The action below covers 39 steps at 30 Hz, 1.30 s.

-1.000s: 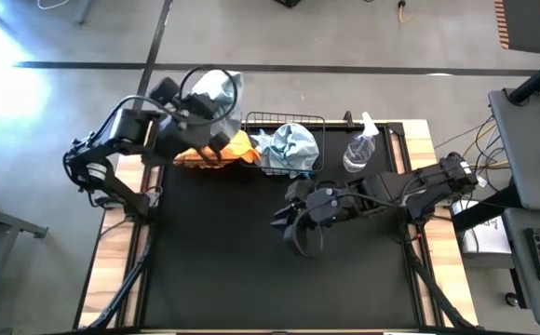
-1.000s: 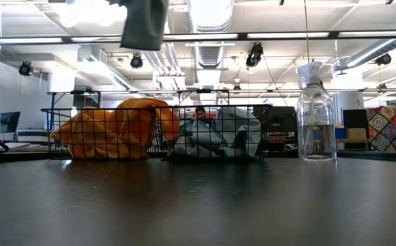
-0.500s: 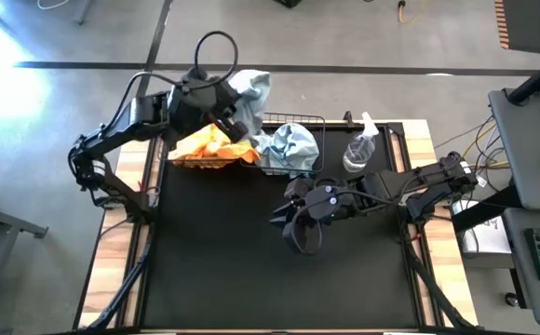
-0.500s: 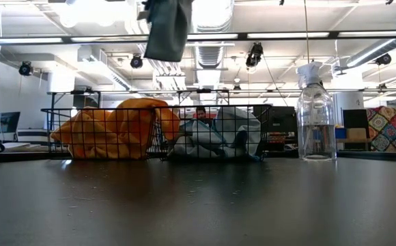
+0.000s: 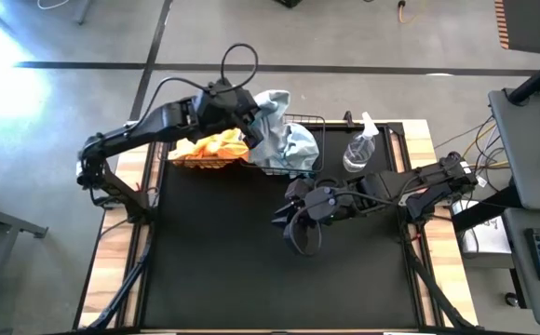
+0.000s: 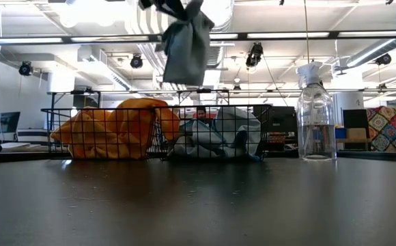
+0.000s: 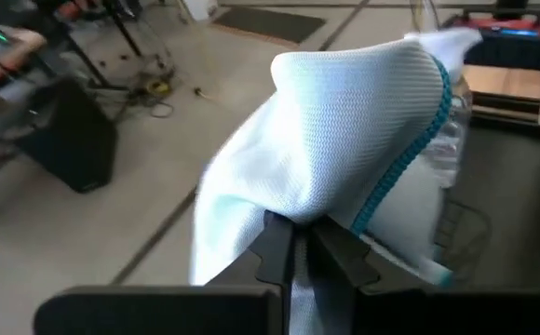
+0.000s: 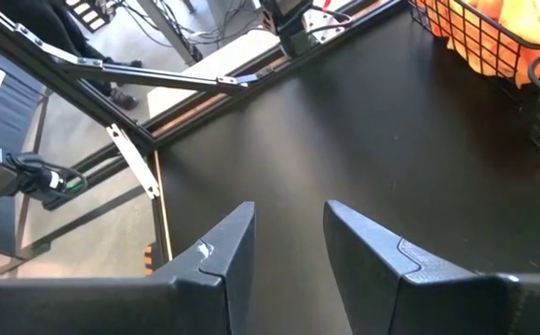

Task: Sort microfiber towel by color & place in baskets
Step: Put the blue microfiber cloth into the right black wire basket

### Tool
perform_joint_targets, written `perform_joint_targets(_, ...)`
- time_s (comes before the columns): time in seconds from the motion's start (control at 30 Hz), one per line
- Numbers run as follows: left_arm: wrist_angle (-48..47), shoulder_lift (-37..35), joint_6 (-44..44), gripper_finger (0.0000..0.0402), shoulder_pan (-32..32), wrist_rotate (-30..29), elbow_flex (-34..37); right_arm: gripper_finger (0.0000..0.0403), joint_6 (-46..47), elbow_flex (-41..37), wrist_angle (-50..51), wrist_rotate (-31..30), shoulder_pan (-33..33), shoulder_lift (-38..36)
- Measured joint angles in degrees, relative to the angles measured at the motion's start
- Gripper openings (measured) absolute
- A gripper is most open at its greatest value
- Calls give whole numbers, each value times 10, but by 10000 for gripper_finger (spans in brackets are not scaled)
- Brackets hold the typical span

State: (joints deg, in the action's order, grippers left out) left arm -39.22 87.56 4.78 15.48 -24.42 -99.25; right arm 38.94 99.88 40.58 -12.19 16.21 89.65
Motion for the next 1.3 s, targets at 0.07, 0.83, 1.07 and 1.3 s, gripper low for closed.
perform_joint_targets(0.07,13,0,-9,17,7,30,18,123,0,0,0,0,0,0)
perform_joint_targets(0.83,88,5,-47,23,76,221,43,123,0,0,-1,-30,0,0)
perform_joint_targets(1.07,76,5,-54,32,92,238,43,123,0,0,-1,-31,0,0)
perform_joint_targets(1.3,29,5,-73,89,109,240,43,123,0,0,-1,-44,0,0)
